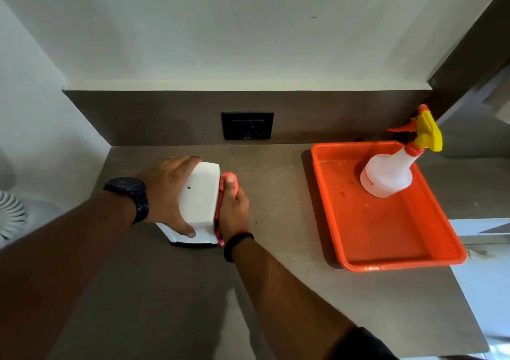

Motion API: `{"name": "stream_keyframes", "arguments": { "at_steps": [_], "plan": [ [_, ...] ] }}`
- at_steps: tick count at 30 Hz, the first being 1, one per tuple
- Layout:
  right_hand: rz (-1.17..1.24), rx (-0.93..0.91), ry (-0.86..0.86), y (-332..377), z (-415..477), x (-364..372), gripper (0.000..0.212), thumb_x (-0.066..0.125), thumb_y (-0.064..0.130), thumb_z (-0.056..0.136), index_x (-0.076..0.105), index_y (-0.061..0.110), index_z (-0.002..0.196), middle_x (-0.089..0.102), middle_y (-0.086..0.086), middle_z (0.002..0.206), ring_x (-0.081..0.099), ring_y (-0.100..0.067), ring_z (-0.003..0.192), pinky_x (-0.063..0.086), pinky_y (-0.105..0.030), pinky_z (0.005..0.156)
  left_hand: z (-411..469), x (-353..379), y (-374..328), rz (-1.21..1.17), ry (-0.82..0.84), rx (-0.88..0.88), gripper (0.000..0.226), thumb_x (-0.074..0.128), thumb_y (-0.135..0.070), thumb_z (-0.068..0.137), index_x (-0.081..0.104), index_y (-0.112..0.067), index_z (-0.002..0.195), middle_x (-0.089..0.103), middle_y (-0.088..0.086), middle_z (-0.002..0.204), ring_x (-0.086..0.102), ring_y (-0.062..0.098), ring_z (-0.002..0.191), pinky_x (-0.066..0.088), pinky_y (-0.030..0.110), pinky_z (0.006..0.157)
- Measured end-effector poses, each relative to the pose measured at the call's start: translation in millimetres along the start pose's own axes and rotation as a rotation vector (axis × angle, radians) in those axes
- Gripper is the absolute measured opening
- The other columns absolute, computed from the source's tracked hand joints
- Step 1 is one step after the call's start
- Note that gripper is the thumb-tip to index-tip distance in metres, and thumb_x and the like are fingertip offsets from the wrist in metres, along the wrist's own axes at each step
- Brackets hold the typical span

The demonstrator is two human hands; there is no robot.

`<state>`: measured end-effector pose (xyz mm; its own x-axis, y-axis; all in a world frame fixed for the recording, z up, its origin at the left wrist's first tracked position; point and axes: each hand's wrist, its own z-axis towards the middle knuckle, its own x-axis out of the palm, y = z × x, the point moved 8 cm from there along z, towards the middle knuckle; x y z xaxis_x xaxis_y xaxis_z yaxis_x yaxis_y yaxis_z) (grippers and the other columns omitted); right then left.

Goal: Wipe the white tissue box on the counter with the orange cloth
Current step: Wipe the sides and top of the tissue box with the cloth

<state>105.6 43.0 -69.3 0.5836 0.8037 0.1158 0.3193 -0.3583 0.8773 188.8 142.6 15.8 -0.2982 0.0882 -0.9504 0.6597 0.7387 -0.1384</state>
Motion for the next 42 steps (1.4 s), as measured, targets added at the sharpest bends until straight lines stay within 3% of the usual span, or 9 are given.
{"name": "stream_keyframes", "arguments": {
  "at_steps": [4, 8, 11, 14, 20, 25, 32, 35, 42],
  "plan": [
    [0.039, -0.003, -0.059, -16, -23, -2, 0.051, 0.041, 0.059, 0.099, 0.066, 0.02, 0.122, 0.071, -0.005, 0.125, 0.067, -0.025, 0.118, 0.055, -0.052, 0.104, -1, -2, -1, 0.014, -0.016, -0.001, 0.138, 0.073, -0.078, 0.02, 0.021, -0.028, 0.137, 0.046, -0.001, 0.136, 0.046, 0.023, 0.118, 0.046, 0.043, 0.096],
    [0.07, -0.079, -0.072, 6, -18, 3, 0.034, 0.043, 0.059, 0.095, 0.068, 0.038, 0.104, 0.071, -0.003, 0.121, 0.066, -0.025, 0.116, 0.054, -0.052, 0.104, -2, -4, -3, 0.013, 0.002, -0.01, 0.137, 0.075, -0.075, 0.021, 0.021, -0.028, 0.138, 0.045, -0.003, 0.137, 0.046, 0.023, 0.118, 0.045, 0.043, 0.097],
    [0.014, -0.122, -0.07, 22, -1, 4, 0.051, 0.042, 0.061, 0.089, 0.07, 0.023, 0.108, 0.073, -0.009, 0.119, 0.066, -0.03, 0.117, 0.051, -0.054, 0.105, -2, -3, -3, 0.0, 0.029, -0.01, 0.14, 0.078, -0.072, 0.023, 0.019, -0.026, 0.141, 0.041, 0.0, 0.142, 0.042, 0.024, 0.125, 0.04, 0.041, 0.103],
    [-0.012, -0.081, -0.068, 19, 10, 2, 0.05, 0.044, 0.052, 0.098, 0.069, 0.013, 0.117, 0.073, -0.015, 0.121, 0.066, -0.033, 0.119, 0.051, -0.054, 0.107, -2, -2, -3, 0.003, 0.039, -0.022, 0.143, 0.074, -0.075, 0.022, 0.017, -0.024, 0.143, 0.037, 0.0, 0.147, 0.038, 0.024, 0.129, 0.036, 0.04, 0.107],
    [0.026, 0.029, -0.072, -18, -18, -6, 0.048, 0.042, 0.056, 0.099, 0.069, 0.018, 0.113, 0.074, -0.007, 0.117, 0.069, -0.026, 0.111, 0.056, -0.052, 0.102, -2, -2, -3, 0.006, 0.015, -0.025, 0.141, 0.07, -0.078, 0.019, 0.019, -0.027, 0.14, 0.042, -0.002, 0.142, 0.044, 0.024, 0.123, 0.042, 0.045, 0.102],
    [0.041, -0.107, -0.097, 4, -19, 0, 0.064, 0.043, 0.067, 0.087, 0.066, 0.018, 0.119, 0.071, -0.004, 0.119, 0.069, -0.025, 0.109, 0.058, -0.05, 0.099, -3, -1, -2, -0.008, 0.006, -0.02, 0.14, 0.071, -0.078, 0.019, 0.021, -0.026, 0.139, 0.043, -0.003, 0.14, 0.044, 0.023, 0.122, 0.043, 0.044, 0.101],
    [-0.078, -0.027, -0.058, 14, 14, -2, 0.05, 0.044, 0.051, 0.101, 0.07, 0.014, 0.122, 0.074, -0.014, 0.124, 0.066, -0.033, 0.12, 0.05, -0.05, 0.109, -3, 1, -1, -0.011, 0.034, -0.032, 0.145, 0.07, -0.078, 0.02, 0.015, -0.024, 0.143, 0.035, 0.0, 0.148, 0.037, 0.024, 0.13, 0.037, 0.041, 0.107],
    [-0.04, 0.011, -0.08, -7, -5, -7, 0.048, 0.043, 0.052, 0.1, 0.071, 0.015, 0.113, 0.075, -0.01, 0.113, 0.07, -0.026, 0.108, 0.058, -0.044, 0.095, -4, 0, -1, -0.019, 0.024, -0.029, 0.144, 0.069, -0.078, 0.019, 0.016, -0.025, 0.142, 0.036, 0.0, 0.147, 0.038, 0.024, 0.129, 0.038, 0.042, 0.106],
    [-0.005, -0.171, -0.131, 14, -17, -2, 0.048, 0.046, 0.058, 0.093, 0.068, 0.016, 0.1, 0.073, -0.003, 0.106, 0.069, -0.02, 0.101, 0.058, -0.045, 0.091, -3, 1, 0, -0.048, 0.004, -0.026, 0.141, 0.072, -0.077, 0.019, 0.018, -0.027, 0.14, 0.039, -0.001, 0.143, 0.041, 0.023, 0.126, 0.04, 0.045, 0.104]
  ]
}}
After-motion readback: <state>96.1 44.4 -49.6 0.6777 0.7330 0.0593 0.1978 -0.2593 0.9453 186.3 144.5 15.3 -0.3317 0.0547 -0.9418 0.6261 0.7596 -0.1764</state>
